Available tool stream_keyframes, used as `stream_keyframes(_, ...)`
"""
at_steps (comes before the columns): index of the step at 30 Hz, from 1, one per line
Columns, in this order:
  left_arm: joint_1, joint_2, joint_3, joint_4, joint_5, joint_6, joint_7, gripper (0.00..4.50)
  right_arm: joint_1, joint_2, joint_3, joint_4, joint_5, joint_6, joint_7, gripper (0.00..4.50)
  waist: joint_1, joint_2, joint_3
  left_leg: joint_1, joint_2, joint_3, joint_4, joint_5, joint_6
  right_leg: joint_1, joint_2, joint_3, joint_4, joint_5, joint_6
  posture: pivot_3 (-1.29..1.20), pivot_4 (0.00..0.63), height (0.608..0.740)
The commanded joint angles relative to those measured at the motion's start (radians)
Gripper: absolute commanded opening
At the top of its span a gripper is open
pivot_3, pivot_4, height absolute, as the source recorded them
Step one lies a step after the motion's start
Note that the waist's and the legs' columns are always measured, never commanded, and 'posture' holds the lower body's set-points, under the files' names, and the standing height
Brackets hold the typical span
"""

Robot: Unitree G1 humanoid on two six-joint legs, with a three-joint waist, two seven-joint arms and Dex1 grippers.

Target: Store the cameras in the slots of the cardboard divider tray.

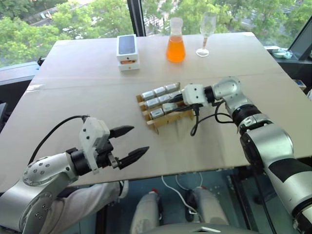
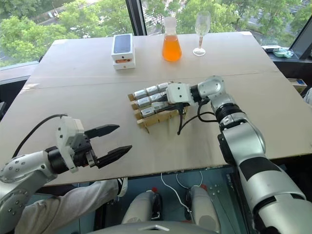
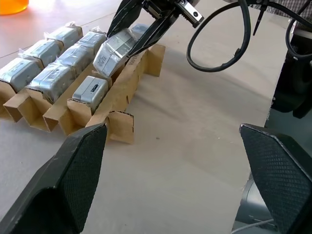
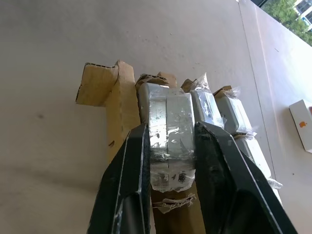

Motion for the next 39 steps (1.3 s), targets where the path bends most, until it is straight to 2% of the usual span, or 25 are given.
stream_keyframes(1, -0.002, 0.008, 0.019, -0.038, -0.016, -0.014, 0.001, 4.5, -0.031, -0.023, -0.016, 0.006, -0.009, 0.014, -0.011, 0.72, 0.0, 0.0, 0.0, 0.0, 0.0, 0.0, 0.0, 0.0, 0.0, 0.0, 0.0, 0.0, 0.0, 0.0, 0.0, 0.0, 0.15, 0.74)
stream_keyframes(23, -0.019, 0.012, 0.002, -0.028, -0.013, -0.015, -0.003, 4.5, -0.03, -0.043, -0.003, 0.015, -0.063, 0.027, -0.047, 0.72, 0.002, 0.0, 0.0, -0.003, 0.0, -0.001, 0.0, 0.0, 0.0, -0.002, 0.0, 0.0, -0.002, 0.0, 0.0, 0.0, 0.15, 0.74)
stream_keyframes(30, -0.025, 0.018, 0.001, -0.021, -0.011, -0.015, -0.008, 4.5, -0.004, -0.002, -0.018, 0.008, -0.028, 0.004, 0.076, 0.72, 0.002, 0.0, 0.0, -0.004, 0.0, 0.0, -0.004, 0.001, -0.002, -0.002, 0.0, -0.001, -0.006, 0.0, 0.0, 0.0, 0.15, 0.74)
stream_keyframes(36, -0.028, 0.016, -0.003, -0.022, -0.008, -0.015, -0.004, 4.5, -0.008, -0.001, -0.006, 0.013, -0.053, 0.037, 0.068, 0.72, 0.002, 0.0, 0.0, -0.003, 0.0, 0.0, -0.01, 0.002, -0.003, -0.002, 0.001, -0.001, -0.011, 0.0, 0.0, 0.0, 0.15, 0.74)
stream_keyframes(37, -0.028, 0.015, -0.003, -0.022, -0.007, -0.015, -0.003, 4.5, -0.008, -0.005, 0.0, 0.013, -0.063, 0.036, 0.053, 1.75, 0.001, 0.0, 0.0, -0.003, 0.0, 0.0, -0.011, 0.002, -0.003, -0.002, 0.001, -0.001, -0.012, 0.0, 0.0, 0.0, 0.15, 0.74)
stream_keyframes(38, -0.028, 0.015, -0.004, -0.022, -0.006, -0.016, -0.003, 4.5, -0.008, -0.008, 0.003, 0.013, -0.068, 0.039, 0.043, 2.02, 0.001, 0.0, 0.0, -0.004, 0.0, 0.0, -0.011, 0.002, -0.004, -0.002, 0.001, -0.001, -0.013, 0.0, 0.0, 0.0, 0.15, 0.74)
stream_keyframes(39, -0.029, 0.014, -0.004, -0.022, -0.006, -0.016, -0.003, 4.5, -0.01, -0.009, 0.001, 0.014, -0.07, 0.048, 0.035, 2.52, 0.001, 0.001, 0.0, -0.004, 0.0, 0.0, -0.011, 0.002, -0.003, -0.002, 0.001, -0.002, -0.014, 0.0, 0.0, 0.0, 0.15, 0.74)
